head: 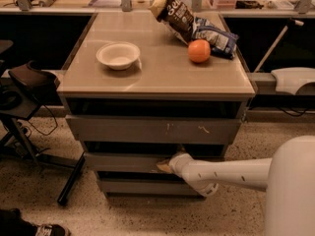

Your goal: Open middle drawer

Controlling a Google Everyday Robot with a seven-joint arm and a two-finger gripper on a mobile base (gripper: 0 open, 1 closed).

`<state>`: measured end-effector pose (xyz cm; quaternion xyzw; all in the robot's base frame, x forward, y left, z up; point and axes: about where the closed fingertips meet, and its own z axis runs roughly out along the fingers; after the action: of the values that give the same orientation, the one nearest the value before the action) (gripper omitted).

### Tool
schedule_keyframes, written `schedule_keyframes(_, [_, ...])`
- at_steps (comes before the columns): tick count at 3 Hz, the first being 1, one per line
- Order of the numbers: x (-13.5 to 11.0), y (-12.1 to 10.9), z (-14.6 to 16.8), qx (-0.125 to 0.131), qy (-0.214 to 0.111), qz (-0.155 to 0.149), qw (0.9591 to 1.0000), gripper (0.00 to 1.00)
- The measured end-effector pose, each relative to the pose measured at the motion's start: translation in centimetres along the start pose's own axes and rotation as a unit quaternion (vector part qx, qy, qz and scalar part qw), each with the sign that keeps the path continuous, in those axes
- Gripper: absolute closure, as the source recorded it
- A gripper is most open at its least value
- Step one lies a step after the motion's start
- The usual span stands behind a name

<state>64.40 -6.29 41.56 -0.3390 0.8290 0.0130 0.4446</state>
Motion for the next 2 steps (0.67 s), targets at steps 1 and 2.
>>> schedule_keyframes(1, [0.00, 0.00, 0.00, 0.000, 0.000, 0.000, 1.0000, 0.65])
schedule_keyframes(2, [-0.02, -0.01, -0.01, 0.000, 0.000, 0.000, 1.0000, 0.89])
